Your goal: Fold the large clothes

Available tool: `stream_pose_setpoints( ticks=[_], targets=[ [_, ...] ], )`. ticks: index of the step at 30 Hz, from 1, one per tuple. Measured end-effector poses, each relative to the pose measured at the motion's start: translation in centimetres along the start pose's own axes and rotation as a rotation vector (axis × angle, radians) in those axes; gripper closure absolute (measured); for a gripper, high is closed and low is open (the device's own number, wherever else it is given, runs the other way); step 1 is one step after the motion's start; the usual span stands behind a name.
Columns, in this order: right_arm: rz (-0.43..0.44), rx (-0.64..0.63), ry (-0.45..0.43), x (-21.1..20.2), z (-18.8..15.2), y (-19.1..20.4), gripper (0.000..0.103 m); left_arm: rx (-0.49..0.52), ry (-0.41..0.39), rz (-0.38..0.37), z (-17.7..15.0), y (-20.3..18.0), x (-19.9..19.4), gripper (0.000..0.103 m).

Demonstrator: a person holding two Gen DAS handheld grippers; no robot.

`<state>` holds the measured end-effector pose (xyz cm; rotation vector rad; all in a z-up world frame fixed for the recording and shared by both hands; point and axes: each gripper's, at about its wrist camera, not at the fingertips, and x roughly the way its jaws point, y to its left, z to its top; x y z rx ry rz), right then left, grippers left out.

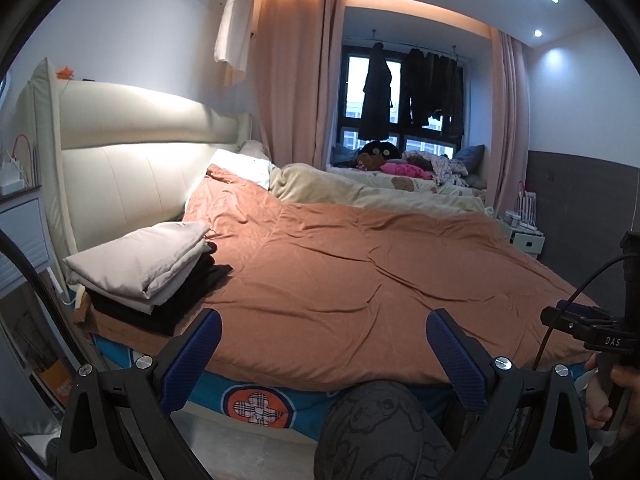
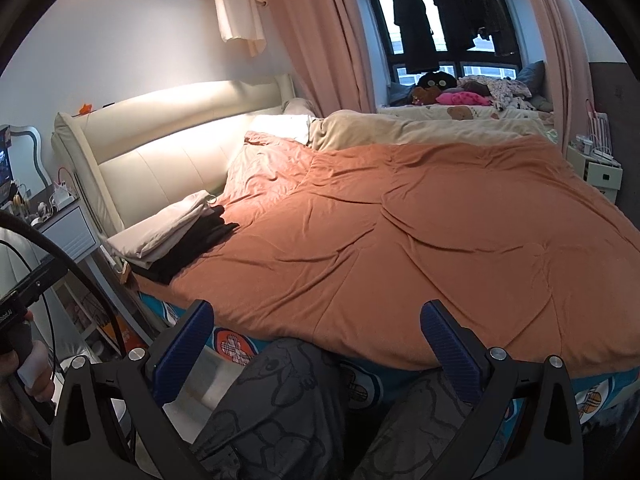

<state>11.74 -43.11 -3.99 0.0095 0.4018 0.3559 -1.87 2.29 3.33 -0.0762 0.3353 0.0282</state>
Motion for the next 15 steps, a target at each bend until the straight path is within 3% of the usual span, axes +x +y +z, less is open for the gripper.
stream_pose_setpoints(
  ticks=[15],
  targets=[
    [-0.014, 0.007, -0.009, -0.26, -0.89, -0.23, 0.0, -0.005, -0.013, -0.004, 0.02, -0.16, -0.79, 0.0]
  ],
)
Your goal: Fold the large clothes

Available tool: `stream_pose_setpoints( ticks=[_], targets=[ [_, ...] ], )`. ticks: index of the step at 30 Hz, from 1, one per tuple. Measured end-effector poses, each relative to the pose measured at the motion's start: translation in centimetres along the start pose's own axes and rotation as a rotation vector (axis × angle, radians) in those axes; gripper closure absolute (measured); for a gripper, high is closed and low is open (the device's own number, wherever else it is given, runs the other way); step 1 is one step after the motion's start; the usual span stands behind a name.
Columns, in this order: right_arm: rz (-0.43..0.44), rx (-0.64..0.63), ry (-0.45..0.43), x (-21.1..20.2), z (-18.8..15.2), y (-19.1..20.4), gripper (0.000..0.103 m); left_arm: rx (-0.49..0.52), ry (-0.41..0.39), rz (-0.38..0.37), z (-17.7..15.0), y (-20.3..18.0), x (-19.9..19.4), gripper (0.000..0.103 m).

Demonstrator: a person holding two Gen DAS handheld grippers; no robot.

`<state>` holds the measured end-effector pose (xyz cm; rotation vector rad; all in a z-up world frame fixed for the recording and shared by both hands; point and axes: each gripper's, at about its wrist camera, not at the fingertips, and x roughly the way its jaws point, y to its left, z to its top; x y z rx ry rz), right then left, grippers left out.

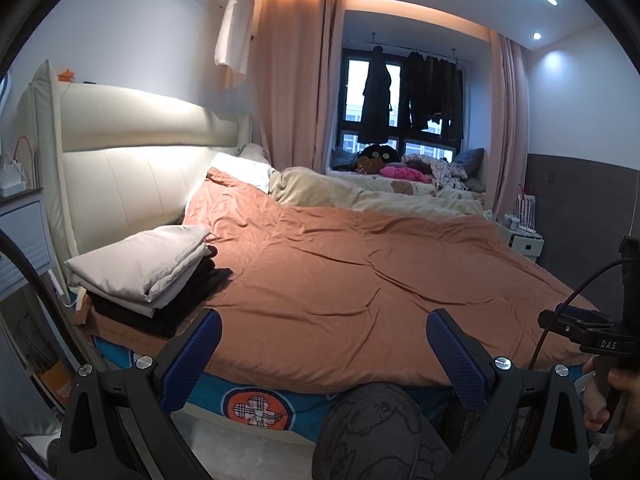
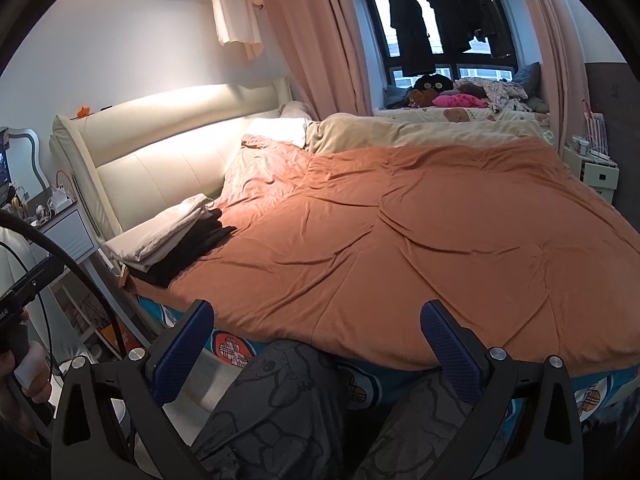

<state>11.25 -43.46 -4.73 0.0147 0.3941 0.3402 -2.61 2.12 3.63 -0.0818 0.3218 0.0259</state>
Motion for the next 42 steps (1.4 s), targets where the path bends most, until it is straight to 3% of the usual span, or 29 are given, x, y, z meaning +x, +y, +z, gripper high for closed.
stream_pose_setpoints(
  ticks=[42],
  targets=[
    [-0.017, -0.011, -0.002, 0.0, 0.5, -1.1, 0.0, -0.014, 0.011, -0.004, -0.1, -0.4, -0.1, 0.0]
  ],
)
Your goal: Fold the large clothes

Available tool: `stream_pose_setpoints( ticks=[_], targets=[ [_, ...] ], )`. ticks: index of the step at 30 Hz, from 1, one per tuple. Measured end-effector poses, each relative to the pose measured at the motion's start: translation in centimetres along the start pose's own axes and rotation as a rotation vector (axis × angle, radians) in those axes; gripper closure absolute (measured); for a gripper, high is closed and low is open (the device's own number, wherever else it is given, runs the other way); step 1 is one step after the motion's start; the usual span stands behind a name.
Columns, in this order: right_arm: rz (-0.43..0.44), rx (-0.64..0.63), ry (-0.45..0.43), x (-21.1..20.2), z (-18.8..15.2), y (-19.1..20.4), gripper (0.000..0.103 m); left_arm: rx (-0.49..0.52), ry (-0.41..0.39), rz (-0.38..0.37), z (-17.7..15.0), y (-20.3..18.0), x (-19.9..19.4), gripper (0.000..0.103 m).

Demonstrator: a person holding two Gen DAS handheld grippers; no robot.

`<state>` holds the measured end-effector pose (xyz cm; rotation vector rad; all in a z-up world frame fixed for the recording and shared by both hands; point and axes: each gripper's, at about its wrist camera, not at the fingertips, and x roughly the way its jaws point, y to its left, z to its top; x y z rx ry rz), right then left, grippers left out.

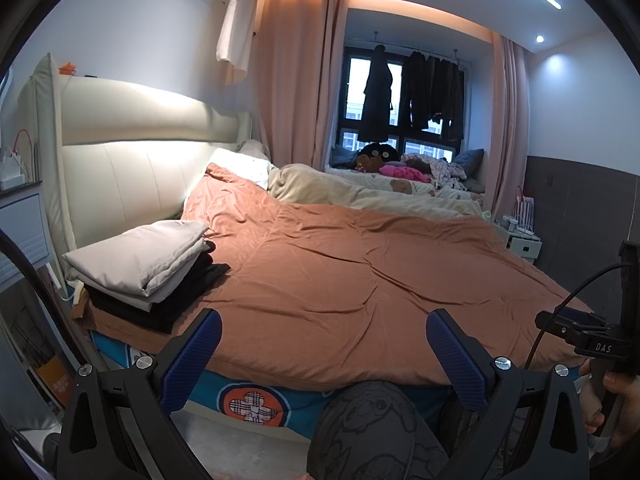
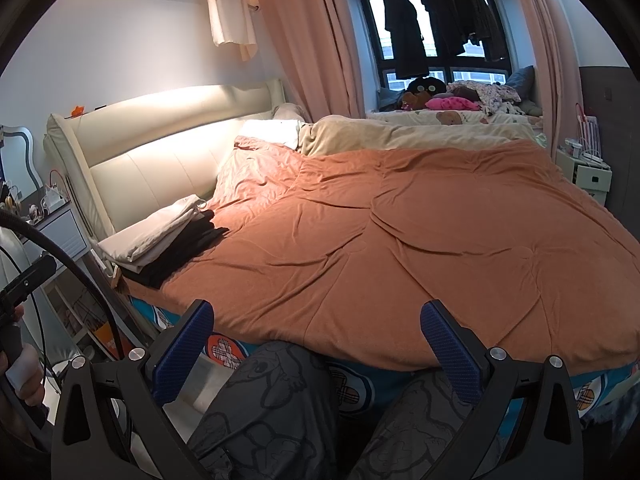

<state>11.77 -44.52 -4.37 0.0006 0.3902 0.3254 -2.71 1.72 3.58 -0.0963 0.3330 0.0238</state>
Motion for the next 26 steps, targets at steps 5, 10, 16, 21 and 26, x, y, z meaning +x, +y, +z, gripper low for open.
stream_pose_setpoints(
  ticks=[5, 10, 16, 21, 26],
  targets=[
    [-0.004, -0.003, -0.001, -0.12, -0.04, 0.1, 0.0, -0.005, 0.002, -0.002, 0.05, 0.07, 0.03, 0.0],
    [-0.02, -0.013, -0.006, -0.2, 0.03, 0.09, 0.0, -0.009, 0.003, -0.001, 0.09, 0.03, -0.03, 0.0],
    [-0.049, -0.031, -0.013, -0.13, 0.04, -0.15, 0.0, -0.01, 0.006, -0.002, 0.12, 0.07, -0.08, 0.0],
    [-0.05, -0.054, -0.015, 0.17, 0.06, -0.16, 0.0, 0.0, 0.003, 0.009, 0.15, -0.42, -0.24, 0.0],
    [-0.043, -0.051, -0.01, 0.34, 0.05, -0.47, 0.0, -0.007, -0.004, 0.009, 0.21, -0.44, -0.51, 0.0]
  ],
)
